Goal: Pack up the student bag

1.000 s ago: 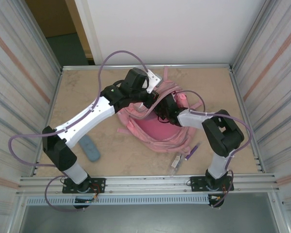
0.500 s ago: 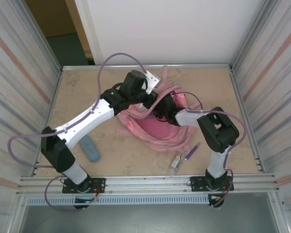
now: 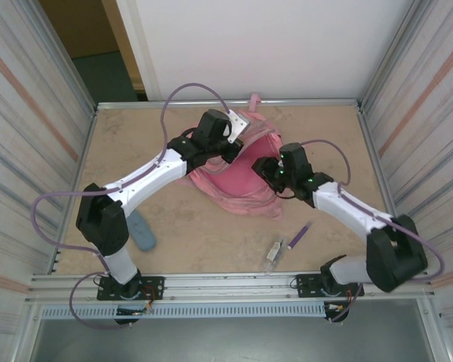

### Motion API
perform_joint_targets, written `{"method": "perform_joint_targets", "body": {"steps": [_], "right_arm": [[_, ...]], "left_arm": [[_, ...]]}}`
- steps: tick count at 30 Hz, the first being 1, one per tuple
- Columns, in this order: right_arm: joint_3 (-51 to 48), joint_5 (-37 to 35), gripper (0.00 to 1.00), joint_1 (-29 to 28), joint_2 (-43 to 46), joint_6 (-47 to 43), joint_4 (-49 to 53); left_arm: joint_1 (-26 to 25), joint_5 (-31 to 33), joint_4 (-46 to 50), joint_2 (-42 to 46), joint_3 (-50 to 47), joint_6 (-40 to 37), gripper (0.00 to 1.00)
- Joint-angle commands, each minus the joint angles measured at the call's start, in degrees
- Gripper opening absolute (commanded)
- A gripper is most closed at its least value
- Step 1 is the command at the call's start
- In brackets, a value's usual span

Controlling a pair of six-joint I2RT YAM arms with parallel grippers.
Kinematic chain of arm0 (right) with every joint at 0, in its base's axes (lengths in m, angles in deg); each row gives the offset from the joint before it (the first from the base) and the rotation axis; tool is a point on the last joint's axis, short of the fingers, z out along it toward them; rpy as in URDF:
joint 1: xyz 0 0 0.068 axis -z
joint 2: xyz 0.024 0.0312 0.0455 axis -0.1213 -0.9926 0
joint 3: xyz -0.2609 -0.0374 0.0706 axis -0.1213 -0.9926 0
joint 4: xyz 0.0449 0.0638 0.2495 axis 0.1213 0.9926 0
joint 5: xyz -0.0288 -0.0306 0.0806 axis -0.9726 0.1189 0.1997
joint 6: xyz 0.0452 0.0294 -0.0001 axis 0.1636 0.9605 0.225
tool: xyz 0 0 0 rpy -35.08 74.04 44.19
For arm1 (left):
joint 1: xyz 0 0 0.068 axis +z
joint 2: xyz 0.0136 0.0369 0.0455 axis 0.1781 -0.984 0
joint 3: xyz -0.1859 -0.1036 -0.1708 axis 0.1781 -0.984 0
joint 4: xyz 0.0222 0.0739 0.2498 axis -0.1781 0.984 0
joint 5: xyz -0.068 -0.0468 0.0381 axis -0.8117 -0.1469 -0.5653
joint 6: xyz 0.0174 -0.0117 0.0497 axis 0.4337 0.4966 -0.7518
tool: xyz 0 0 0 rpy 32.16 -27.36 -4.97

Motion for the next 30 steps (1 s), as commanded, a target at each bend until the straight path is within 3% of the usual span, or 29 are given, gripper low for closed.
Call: {"method": "perform_joint_targets", "body": {"steps": [1,5,7,10,12,18,21,23,24,28,30], "right_arm": [[-2.01,-1.08,0.53,1.01,5.95,-8.51,15.61],[-0.9,-6.39,0.53,-0.24,11.7,-17.11,26.29],[-0.1,-10.28,0.54,-1.19,13.68,-19.52,29.84],[1.77,-11.76,0.54,-1.78,15.37,-22.83,31.6],[3.05,-12.84,0.54,-2.17,15.58,-25.06,31.05],[8.61,-16.96,0.54,-3.66,12.17,-31.11,28.64],[10.74,-21.66,0.55,-6.88,10.35,-35.35,26.71],[11.82,-23.09,0.55,-7.97,8.77,-36.79,24.91],[12.32,-22.67,0.55,-8.11,8.06,-36.95,24.05],[12.95,-19.3,0.55,-8.33,5.52,-37.21,19.06],[13.05,-18.46,0.56,-8.49,4.79,-37.11,17.04]], "left_arm": [[0.49,2.99,-2.38,-0.24,-1.07,-6.73,0.0],[0.55,7.29,-2.67,-1.04,-4.78,-5.92,0.0],[0.47,6.51,-2.1,-0.69,-6.15,-3.66,0.03],[0.46,2.55,1.84,0.8,-6.12,-0.06,0.39],[0.44,1.08,4.78,2.57,-6.13,2.75,0.44],[0.54,5.0,11.37,12.87,-11.36,14.72,0.56],[1.4,8.59,16.03,19.69,-15.85,21.54,0.72],[4.67,8.63,21.85,24.12,-18.38,30.57,0.85],[6.91,7.57,24.97,25.95,-19.65,35.11,0.97],[20.5,-3.74,31.07,32.47,-29.29,41.9,0.99],[22.13,0.64,35.42,34.19,-32.21,43.81,0.99]]}}
